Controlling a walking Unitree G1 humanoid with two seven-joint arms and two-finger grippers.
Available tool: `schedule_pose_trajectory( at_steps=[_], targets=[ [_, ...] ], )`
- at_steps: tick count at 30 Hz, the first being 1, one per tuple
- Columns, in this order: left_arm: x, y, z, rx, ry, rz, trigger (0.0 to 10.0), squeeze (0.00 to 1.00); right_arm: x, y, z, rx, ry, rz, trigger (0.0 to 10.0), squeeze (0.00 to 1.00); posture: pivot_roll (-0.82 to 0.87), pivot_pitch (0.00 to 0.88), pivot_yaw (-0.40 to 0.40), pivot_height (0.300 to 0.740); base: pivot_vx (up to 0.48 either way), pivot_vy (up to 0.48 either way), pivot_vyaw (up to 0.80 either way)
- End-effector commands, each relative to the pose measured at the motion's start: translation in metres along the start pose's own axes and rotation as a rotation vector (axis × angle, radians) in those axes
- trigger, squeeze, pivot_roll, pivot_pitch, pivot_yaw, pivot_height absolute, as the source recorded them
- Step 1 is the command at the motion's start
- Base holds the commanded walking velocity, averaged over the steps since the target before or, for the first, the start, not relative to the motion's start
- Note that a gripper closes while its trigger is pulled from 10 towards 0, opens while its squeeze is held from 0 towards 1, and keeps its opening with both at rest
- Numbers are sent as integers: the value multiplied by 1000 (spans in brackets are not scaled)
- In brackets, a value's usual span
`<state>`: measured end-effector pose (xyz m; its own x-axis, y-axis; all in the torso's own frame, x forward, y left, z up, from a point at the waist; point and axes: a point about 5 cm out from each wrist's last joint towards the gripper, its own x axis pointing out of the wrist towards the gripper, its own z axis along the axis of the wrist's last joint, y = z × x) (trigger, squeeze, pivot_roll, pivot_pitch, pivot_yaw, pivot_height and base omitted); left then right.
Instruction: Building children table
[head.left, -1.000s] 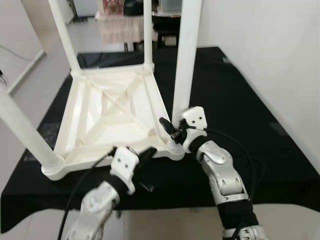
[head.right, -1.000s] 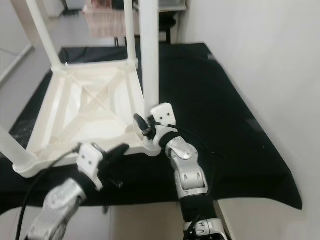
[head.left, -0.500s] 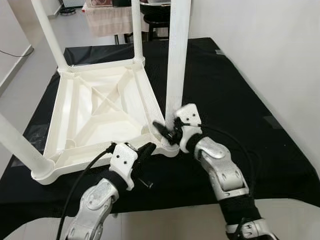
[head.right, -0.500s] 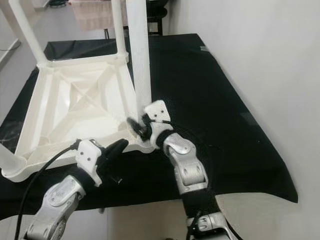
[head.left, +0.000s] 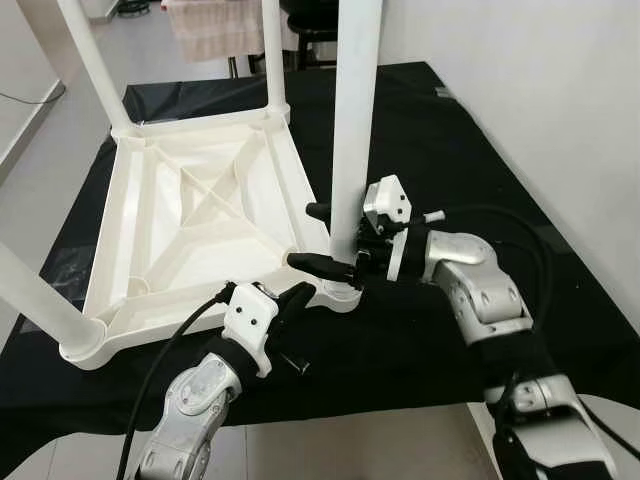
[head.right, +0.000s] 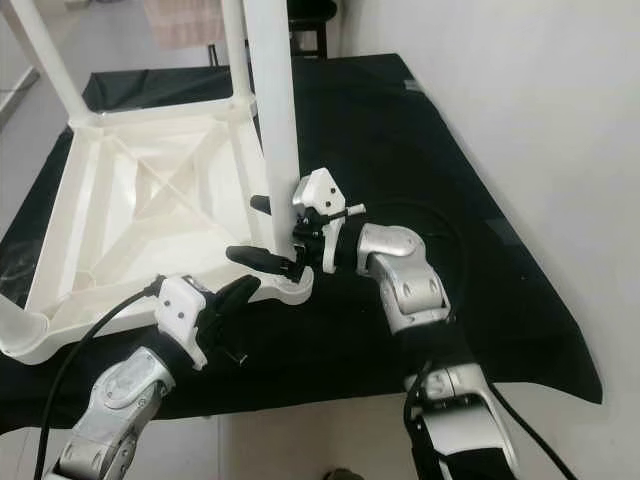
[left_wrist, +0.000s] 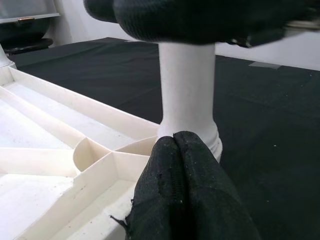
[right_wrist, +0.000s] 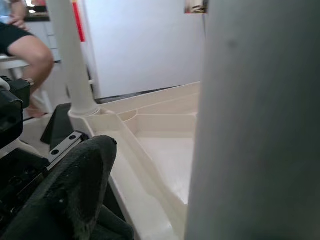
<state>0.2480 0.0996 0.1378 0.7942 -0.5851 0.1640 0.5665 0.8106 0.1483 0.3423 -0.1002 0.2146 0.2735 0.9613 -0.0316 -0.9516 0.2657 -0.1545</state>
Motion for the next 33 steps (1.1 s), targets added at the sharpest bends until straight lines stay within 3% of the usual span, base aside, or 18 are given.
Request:
schedule_pose_trajectory(
  at_steps=[1, 2, 9, 11, 19, 21, 22, 23, 24, 25, 26, 27, 28, 33],
  targets=[
    [-2, -2, -3, 3, 14, -4, 10000, 0, 8, 2, -1, 8, -14, 49, 2745, 0, 35, 106, -22, 740, 0, 0, 0],
    [-2, -2, -3, 3, 14, -5, 10000, 0, 9, -1, -3, 14, -2, 40, 0, 0, 36, 107, -23, 740, 0, 0, 0],
    [-1, -3, -3, 3, 14, -7, 10000, 0, 7, -6, -12, 4, 42, 31, 0, 0, 37, 111, -26, 740, 0, 0, 0],
    [-1, -4, -3, 4, 14, -5, 10000, 0, -1, 0, -24, -15, 75, 23, 0, 0, 16, 114, -32, 740, 0, 0, 0],
    [-2, -3, -3, 1, 14, -6, 10000, 0, -14, 8, -32, -56, 111, -58, 0, 0, 3, 123, -23, 740, 0, 0, 0],
    [-3, -2, -3, 1, 14, -5, 10000, 0, -16, 16, -36, -50, 123, -154, 0, 0, 0, 127, -23, 740, 0, 0, 0],
    [-4, -2, -3, 1, 15, -5, 10000, 0, -13, 17, -43, -40, 158, -377, 0, 0, 3, 124, -25, 740, 0, 0, 0],
    [-4, -2, -3, 1, 15, -5, 10000, 0, -13, 17, -43, -40, 158, -377, 0, 0, 3, 124, -25, 740, 0, 0, 0],
    [-4, -1, -3, 2, 15, -5, 10000, 0, -13, 17, -48, -38, 185, -542, 0, 0, 3, 124, -24, 740, 0, 0, 0],
    [-5, -1, -3, 3, 16, -4, 10000, 0, -16, 21, -56, 62, 197, -804, 0, 0, -2, 125, -11, 740, 0, 0, 0],
    [-5, 0, -3, 3, 17, -6, 10000, 0, -7, 40, -60, 59, 233, -791, 0, 0, 3, 123, -8, 740, 0, 0, 0],
    [-5, 0, -3, 3, 17, -6, 10000, 0, -7, 40, -60, 59, 233, -791, 0, 0, 3, 123, -8, 740, 0, 0, 0],
    [-5, 0, -3, 3, 18, -7, 10000, 0, 1, 53, -62, 52, 247, -737, 0, 0, 3, 122, -6, 740, 0, 0, 0],
    [-5, 1, -5, -1, 22, -10, 10000, 0, 4, 39, -52, 41, 207, -748, 0, 0, 8, 106, -17, 740, 0, 0, 0]
  ],
)
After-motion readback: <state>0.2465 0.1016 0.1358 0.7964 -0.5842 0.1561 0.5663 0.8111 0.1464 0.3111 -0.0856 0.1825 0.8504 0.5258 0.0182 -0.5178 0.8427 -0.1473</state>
